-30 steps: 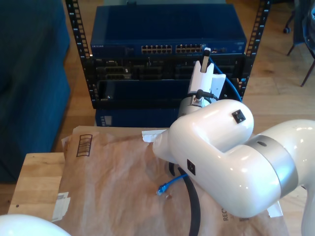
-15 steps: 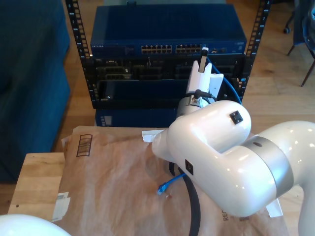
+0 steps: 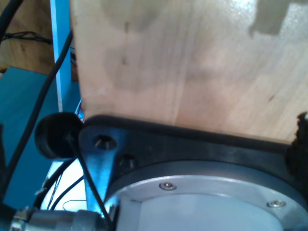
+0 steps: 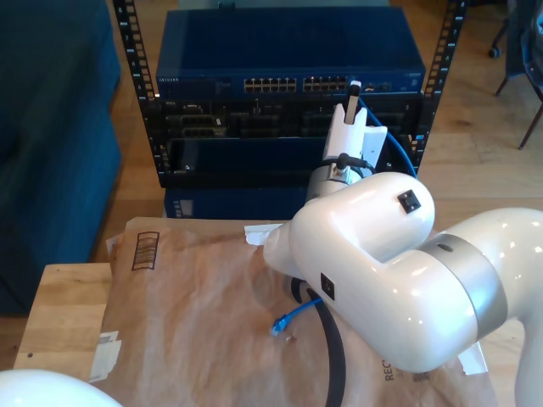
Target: Grab the cable and plug it in
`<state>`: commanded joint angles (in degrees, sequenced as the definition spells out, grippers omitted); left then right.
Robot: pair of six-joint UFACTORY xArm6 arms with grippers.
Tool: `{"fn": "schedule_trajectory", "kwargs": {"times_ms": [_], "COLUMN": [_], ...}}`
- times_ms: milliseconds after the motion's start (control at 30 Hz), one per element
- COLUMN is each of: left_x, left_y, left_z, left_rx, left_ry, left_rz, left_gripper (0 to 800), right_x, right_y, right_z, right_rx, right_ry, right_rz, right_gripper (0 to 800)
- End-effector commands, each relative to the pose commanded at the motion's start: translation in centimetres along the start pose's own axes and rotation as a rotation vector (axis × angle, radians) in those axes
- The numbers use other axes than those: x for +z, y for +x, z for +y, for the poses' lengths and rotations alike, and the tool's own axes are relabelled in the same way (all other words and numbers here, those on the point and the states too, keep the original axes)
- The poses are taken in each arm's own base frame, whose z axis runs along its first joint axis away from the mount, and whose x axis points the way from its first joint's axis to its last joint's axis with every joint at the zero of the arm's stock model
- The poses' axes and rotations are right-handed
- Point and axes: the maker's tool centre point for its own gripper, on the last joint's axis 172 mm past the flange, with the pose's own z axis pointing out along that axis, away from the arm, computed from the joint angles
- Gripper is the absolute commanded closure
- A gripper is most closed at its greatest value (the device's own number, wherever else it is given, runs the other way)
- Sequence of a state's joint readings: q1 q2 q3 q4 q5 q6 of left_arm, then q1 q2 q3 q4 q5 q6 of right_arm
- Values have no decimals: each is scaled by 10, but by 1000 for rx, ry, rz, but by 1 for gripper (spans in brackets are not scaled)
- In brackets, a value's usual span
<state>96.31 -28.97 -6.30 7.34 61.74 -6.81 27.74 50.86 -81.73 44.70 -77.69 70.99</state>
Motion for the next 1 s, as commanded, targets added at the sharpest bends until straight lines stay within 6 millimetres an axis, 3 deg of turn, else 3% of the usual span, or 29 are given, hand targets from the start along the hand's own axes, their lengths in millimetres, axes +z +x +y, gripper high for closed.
{"fn": "schedule_trajectory", "kwargs": {"times_ms": [867,1000], "left_x": [0,0], "left_y": [0,0], "left_z": [0,0], "left_rx": [1,0], "left_ry": [1,0], "left_rz": [0,0], "left_gripper": [0,0], "right_x": [0,0], "right_y": [-11,-12], "right_z": [1,0], "right_rx": [-7,-7], "right_ry": [3,3], "right_rz": [-37,-38], "right_gripper": [800,679]}}
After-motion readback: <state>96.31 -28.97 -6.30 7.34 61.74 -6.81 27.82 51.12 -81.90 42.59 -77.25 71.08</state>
